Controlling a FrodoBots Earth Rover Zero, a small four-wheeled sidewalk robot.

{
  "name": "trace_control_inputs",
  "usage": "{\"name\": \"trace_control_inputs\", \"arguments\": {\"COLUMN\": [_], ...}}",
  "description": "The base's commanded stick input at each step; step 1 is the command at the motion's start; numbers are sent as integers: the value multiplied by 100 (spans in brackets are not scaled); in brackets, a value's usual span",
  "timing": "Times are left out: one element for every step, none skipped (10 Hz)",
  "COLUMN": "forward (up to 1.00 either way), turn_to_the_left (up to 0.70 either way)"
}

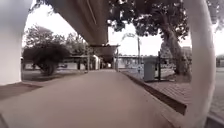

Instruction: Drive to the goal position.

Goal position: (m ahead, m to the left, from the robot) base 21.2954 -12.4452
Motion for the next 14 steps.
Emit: {"name": "trace_control_inputs", "arguments": {"forward": [70,70,70,70,70,70,70,70,70,70,70,70,70,70], "turn_to_the_left": [0,0,0,0,0,0,0,0,0,0,0,0,0,0]}}
